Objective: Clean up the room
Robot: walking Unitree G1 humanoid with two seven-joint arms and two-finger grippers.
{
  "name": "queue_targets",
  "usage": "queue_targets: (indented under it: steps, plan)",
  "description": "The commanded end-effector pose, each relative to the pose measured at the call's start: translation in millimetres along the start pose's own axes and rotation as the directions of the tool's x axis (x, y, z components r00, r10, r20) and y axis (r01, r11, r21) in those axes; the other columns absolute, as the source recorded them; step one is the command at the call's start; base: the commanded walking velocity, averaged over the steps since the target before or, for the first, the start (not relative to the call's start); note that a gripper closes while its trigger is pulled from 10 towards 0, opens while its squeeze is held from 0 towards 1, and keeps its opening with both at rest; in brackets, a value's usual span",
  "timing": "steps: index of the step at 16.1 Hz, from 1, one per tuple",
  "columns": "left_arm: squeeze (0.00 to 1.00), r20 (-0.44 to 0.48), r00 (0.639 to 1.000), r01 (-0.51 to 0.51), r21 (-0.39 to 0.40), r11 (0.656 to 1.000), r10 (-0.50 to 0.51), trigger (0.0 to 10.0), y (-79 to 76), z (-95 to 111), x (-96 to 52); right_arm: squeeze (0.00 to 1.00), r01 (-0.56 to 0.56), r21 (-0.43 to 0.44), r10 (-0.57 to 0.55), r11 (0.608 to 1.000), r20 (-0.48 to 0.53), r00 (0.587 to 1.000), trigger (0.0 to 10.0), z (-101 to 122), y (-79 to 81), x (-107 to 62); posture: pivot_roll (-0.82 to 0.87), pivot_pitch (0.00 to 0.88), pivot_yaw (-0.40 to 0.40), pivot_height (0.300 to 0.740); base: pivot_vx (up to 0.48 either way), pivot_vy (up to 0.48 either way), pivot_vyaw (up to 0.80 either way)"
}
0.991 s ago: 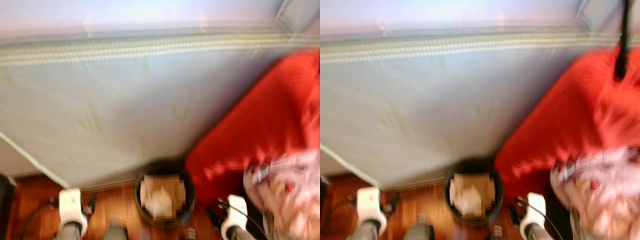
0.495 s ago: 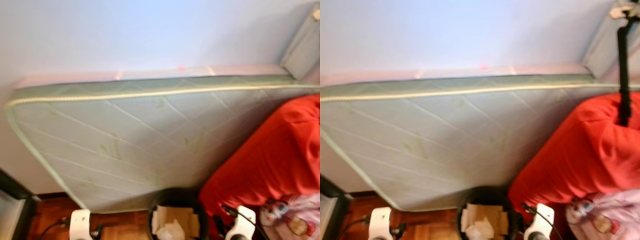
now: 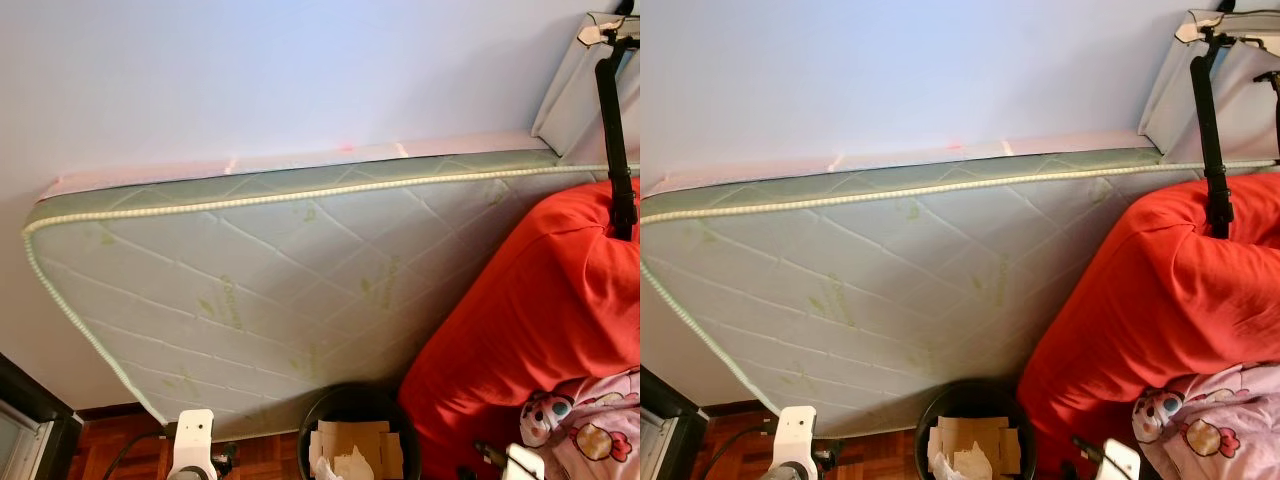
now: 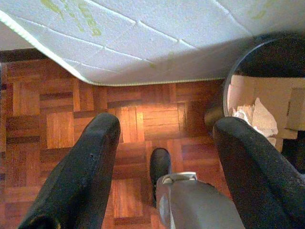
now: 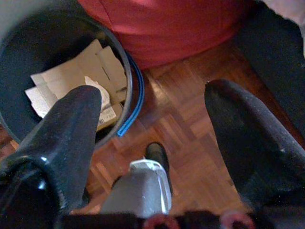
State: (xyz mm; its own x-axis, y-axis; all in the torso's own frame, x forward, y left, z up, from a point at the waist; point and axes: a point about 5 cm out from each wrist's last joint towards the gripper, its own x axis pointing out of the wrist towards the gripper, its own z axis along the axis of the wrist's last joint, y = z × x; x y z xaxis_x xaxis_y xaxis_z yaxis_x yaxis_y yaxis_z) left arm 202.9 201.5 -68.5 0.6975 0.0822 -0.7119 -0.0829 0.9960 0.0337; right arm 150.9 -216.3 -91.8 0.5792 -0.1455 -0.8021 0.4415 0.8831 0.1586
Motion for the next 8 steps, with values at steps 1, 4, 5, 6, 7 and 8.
queue_targets:
  steps: [1,4,5,6,7,8]
  plan:
    - [0.00,-0.030,1.000,-0.005,0.013,1.000,0.005,10.0,-1.8,-5,-0.6,0.00,-0.006,-0.024,0.005,1.000,-0.030,1.000,10.0,-6,-1.2,-1.3,0.04,0.000,-0.024,0.740,0.000,0.000,0.00]
    - [0.00,-0.046,0.999,-0.006,0.013,1.000,0.007,10.0,-0.8,-10,-1.8,0.00,-0.004,-0.039,0.002,0.999,-0.038,0.999,10.0,-15,-2.3,-4.0,0.04,0.000,0.009,0.740,0.000,0.000,0.00]
    - [0.00,-0.057,0.998,0.000,0.036,0.999,0.002,10.0,3.0,-12,-2.7,0.00,-0.008,-0.025,0.007,1.000,-0.047,0.999,10.0,-28,9.3,-6.2,0.04,0.000,0.018,0.740,0.000,0.000,0.00]
    - [0.00,-0.060,0.998,-0.007,0.037,0.999,0.009,10.0,6.5,-14,-3.6,0.00,-0.008,-0.022,0.007,1.000,-0.056,0.998,10.0,-32,11.3,-6.9,0.04,0.000,0.030,0.740,0.000,0.000,0.00]
    - [0.00,-0.059,0.998,-0.015,0.037,0.999,0.017,10.0,12.2,-15,-4.6,0.00,-0.022,-0.036,0.019,0.999,-0.076,0.997,10.0,-37,15.1,-7.9,0.03,0.000,0.041,0.740,0.000,0.000,-0.61]
    - [0.00,-0.060,0.998,-0.016,0.038,0.999,0.019,10.0,14.2,-16,-5.5,0.00,-0.034,-0.055,0.029,0.998,-0.087,0.996,10.0,-41,15.7,-9.1,0.01,0.000,0.058,0.740,0.000,0.000,-0.60]
